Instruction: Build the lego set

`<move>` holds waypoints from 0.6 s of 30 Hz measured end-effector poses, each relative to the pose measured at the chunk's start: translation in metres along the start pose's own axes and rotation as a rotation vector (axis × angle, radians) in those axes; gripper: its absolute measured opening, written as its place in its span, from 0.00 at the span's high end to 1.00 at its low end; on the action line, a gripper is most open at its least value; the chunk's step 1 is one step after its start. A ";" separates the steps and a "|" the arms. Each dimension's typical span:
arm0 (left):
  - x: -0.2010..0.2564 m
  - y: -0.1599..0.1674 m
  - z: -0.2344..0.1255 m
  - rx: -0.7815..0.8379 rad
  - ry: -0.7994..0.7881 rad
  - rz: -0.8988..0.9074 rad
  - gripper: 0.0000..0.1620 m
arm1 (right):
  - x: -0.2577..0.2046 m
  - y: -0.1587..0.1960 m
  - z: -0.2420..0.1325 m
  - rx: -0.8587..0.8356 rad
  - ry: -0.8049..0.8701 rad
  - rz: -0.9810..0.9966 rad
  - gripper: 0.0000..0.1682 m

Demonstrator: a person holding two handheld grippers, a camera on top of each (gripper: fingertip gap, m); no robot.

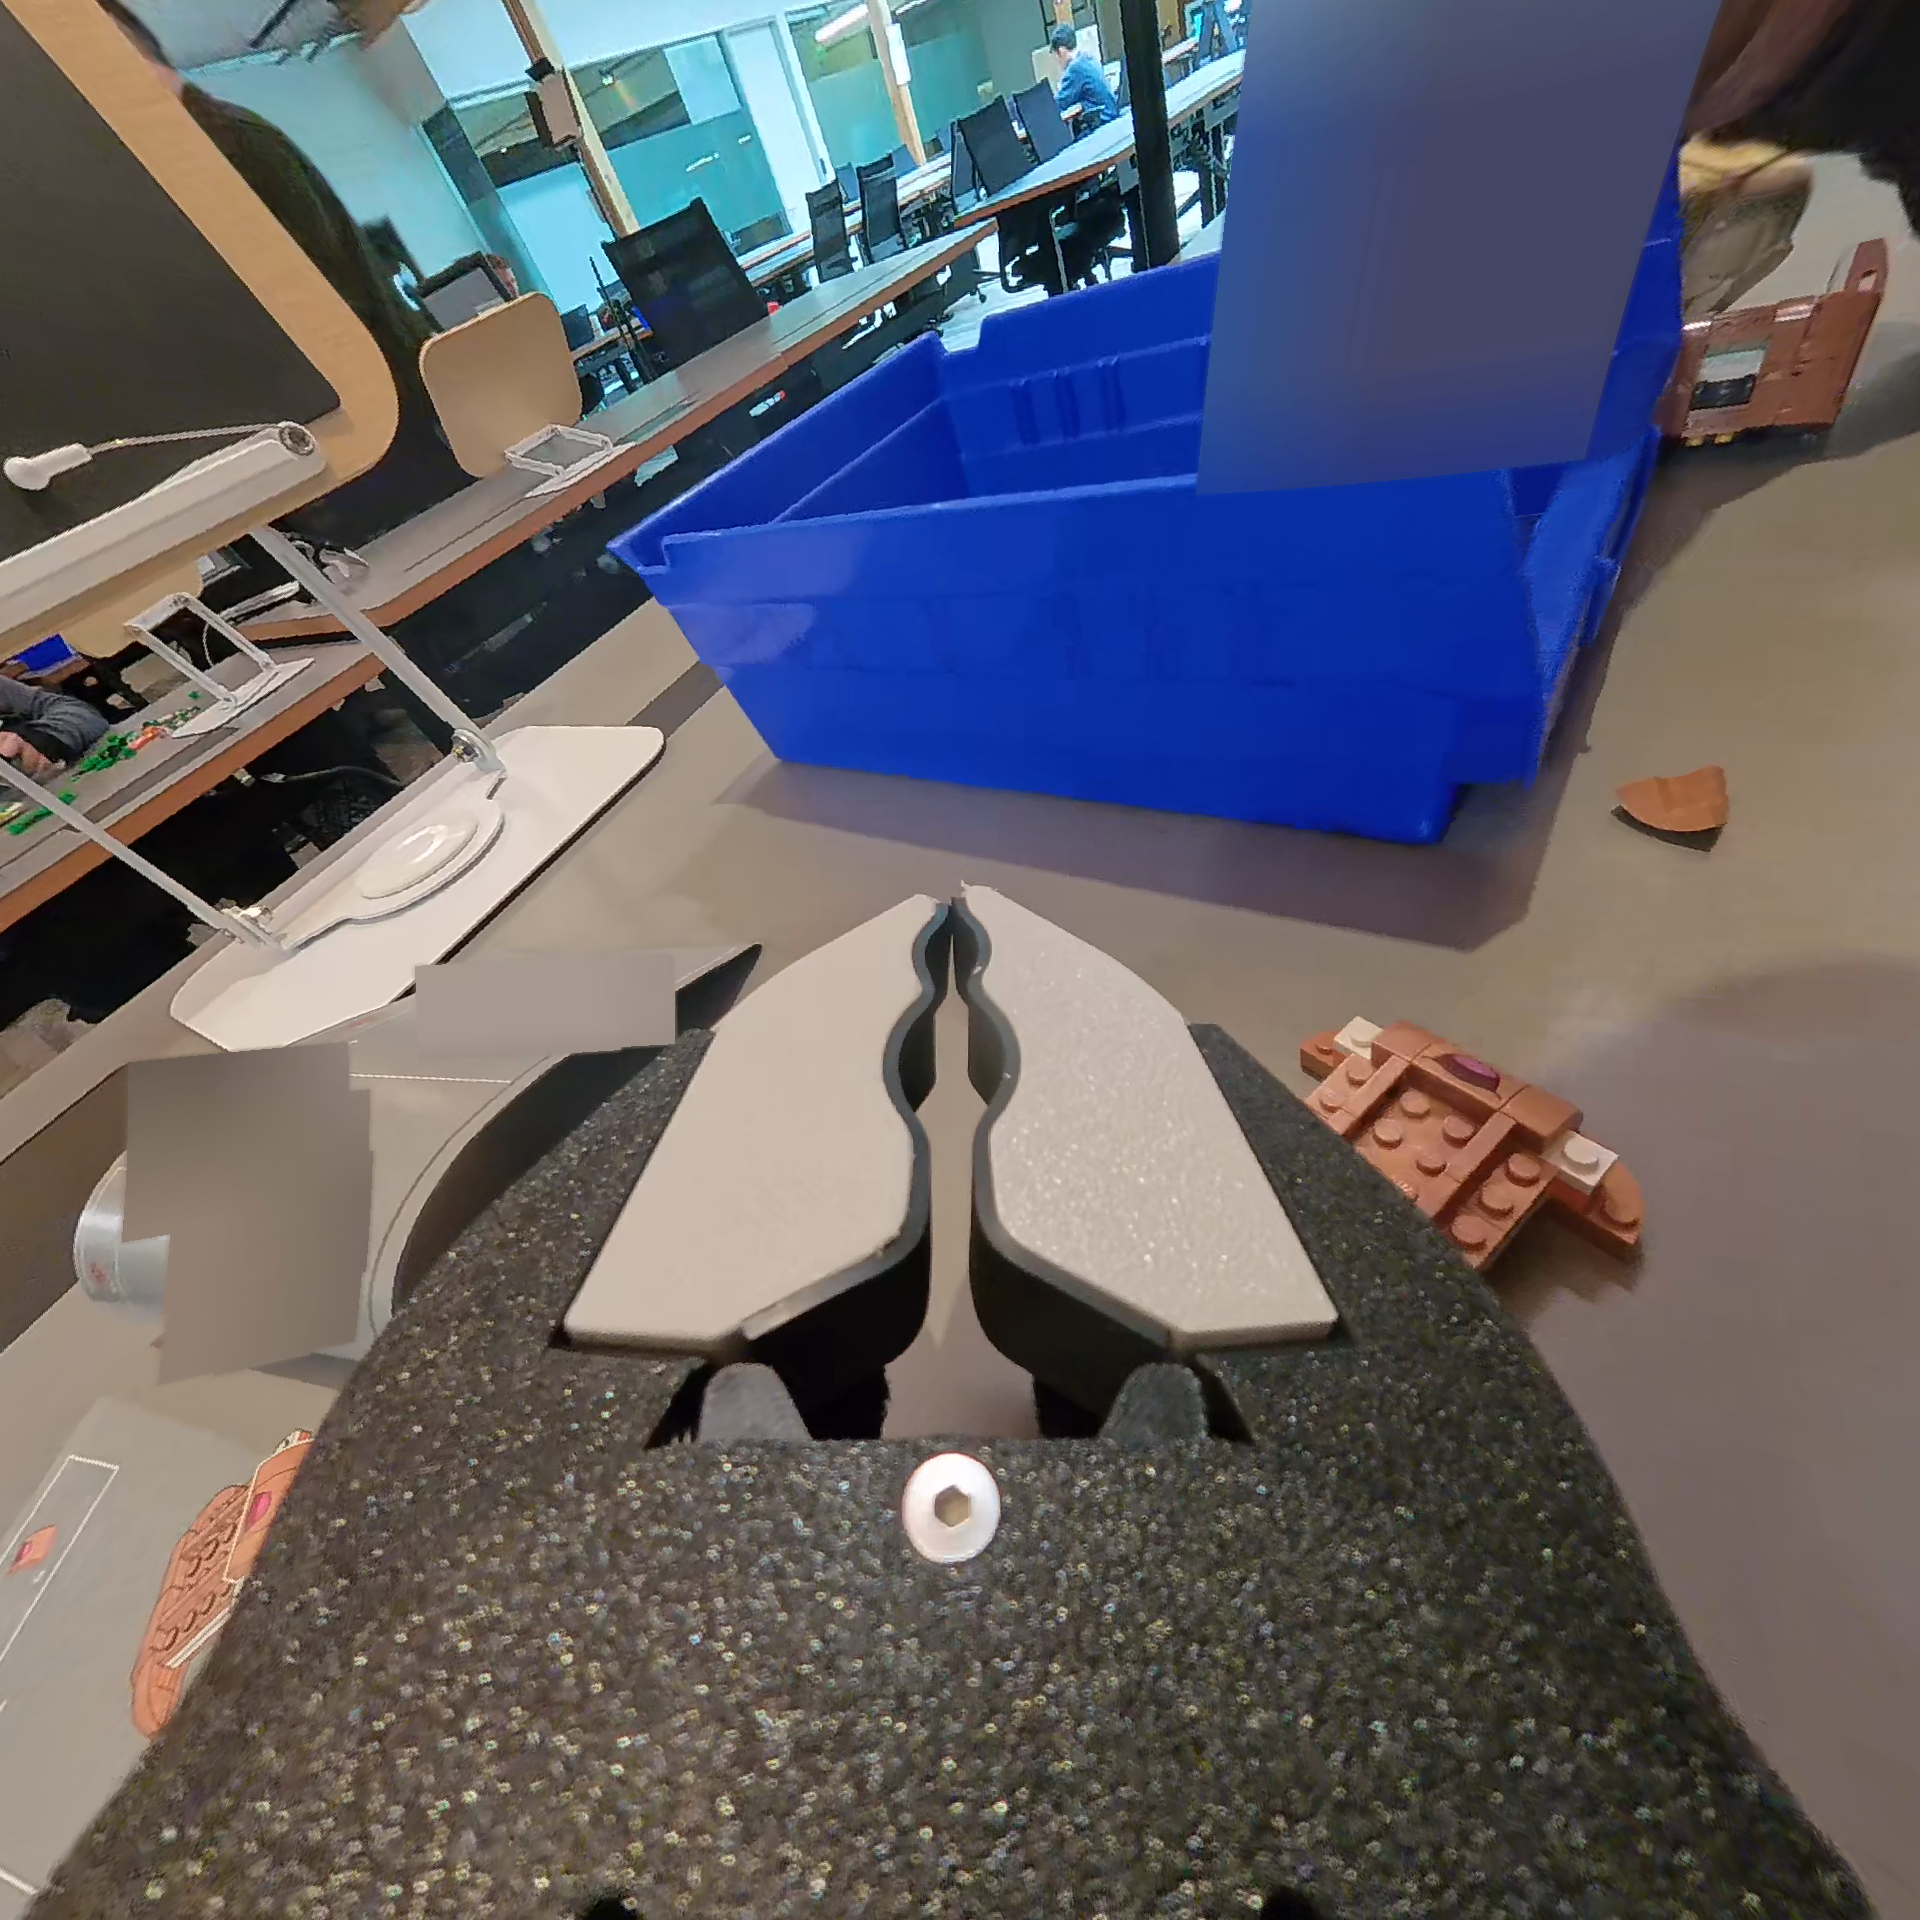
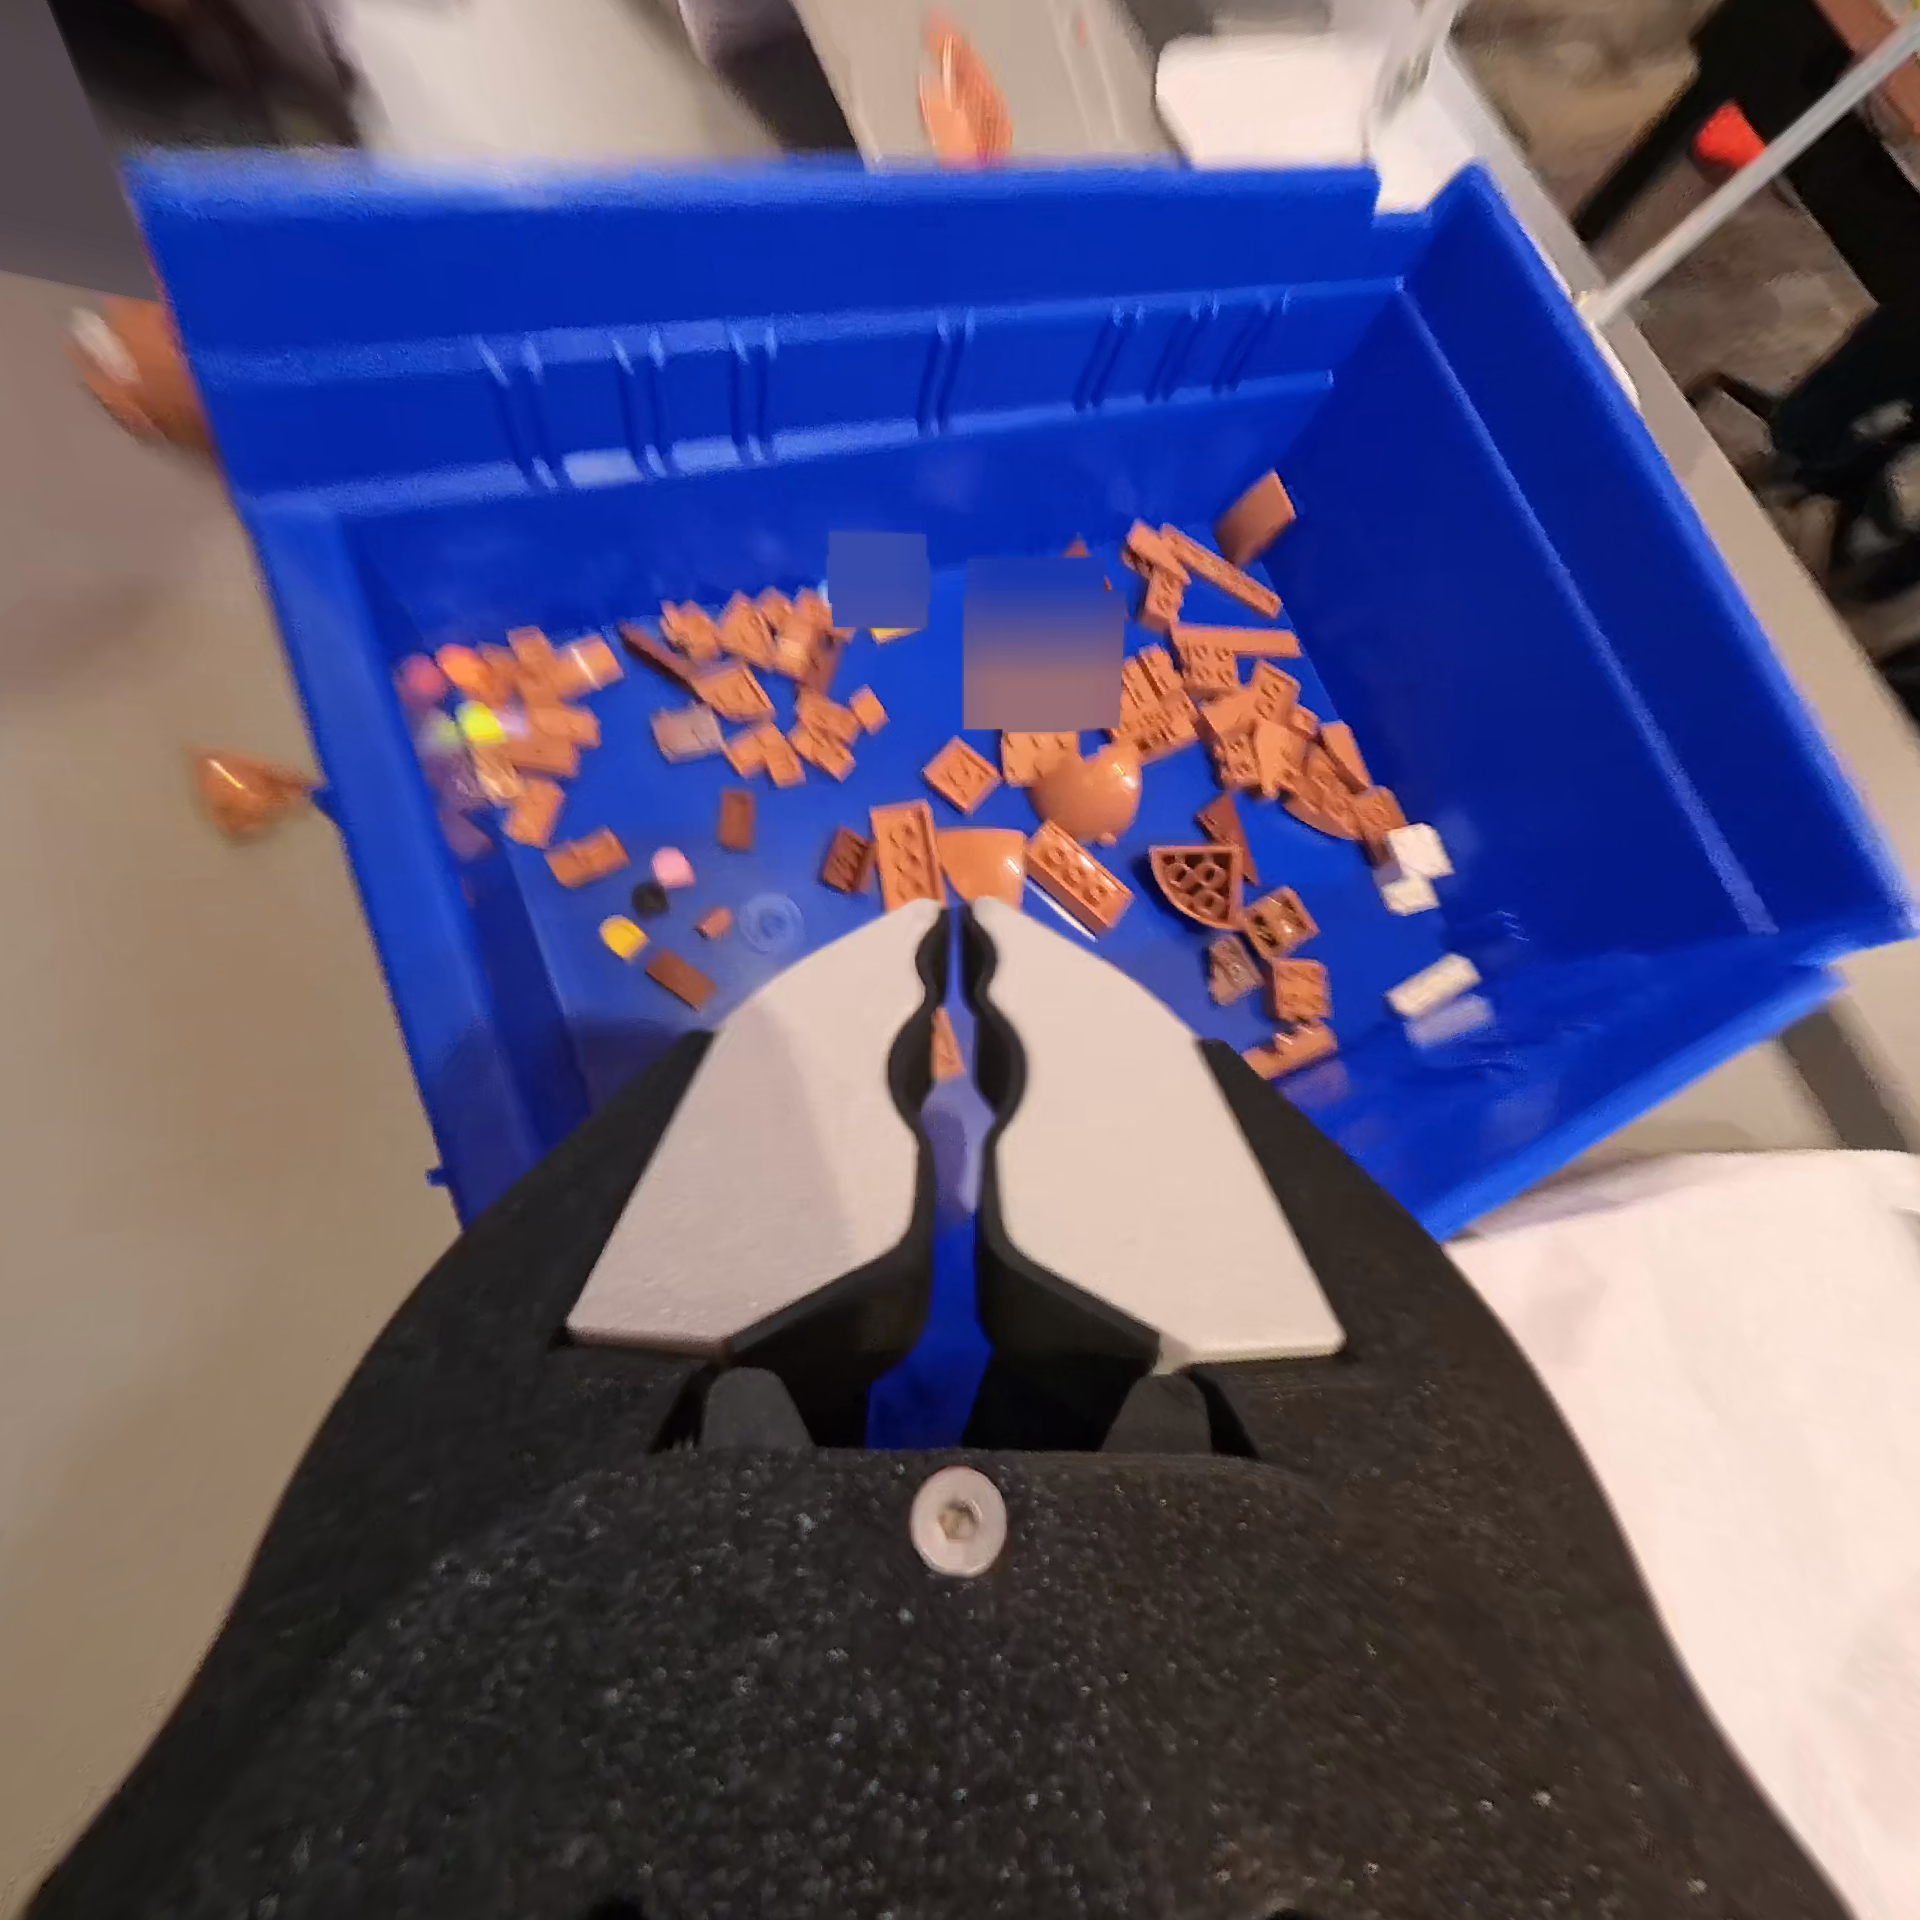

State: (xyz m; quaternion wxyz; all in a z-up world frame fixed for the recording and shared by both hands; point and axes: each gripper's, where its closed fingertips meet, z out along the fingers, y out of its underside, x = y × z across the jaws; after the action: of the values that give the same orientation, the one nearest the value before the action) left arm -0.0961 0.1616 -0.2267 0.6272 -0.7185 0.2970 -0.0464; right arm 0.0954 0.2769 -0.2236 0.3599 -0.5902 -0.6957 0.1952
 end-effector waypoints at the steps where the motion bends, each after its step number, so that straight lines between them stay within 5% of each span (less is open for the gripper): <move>1: 0.000 0.000 0.000 0.000 -0.003 0.001 1.00 | 0.002 -0.001 -0.002 -0.044 0.021 -0.050 0.94; 6: 0.005 -0.001 -0.002 0.001 -0.002 0.030 1.00 | 0.038 -0.003 -0.017 -0.344 0.178 -0.299 0.88; 12: 0.012 -0.001 -0.001 -0.005 0.015 0.067 1.00 | 0.045 0.033 0.001 -0.777 -0.136 -0.663 0.84; 18: 0.014 0.000 -0.001 -0.007 0.016 0.078 1.00 | 0.054 0.065 0.024 -1.105 -0.433 -0.735 0.82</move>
State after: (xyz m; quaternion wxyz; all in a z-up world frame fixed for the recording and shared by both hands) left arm -0.0855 0.1538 -0.2301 0.6235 -0.7083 0.3299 -0.0263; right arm 0.1199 0.3473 -0.2707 -0.0972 -0.3609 -0.9038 -0.2085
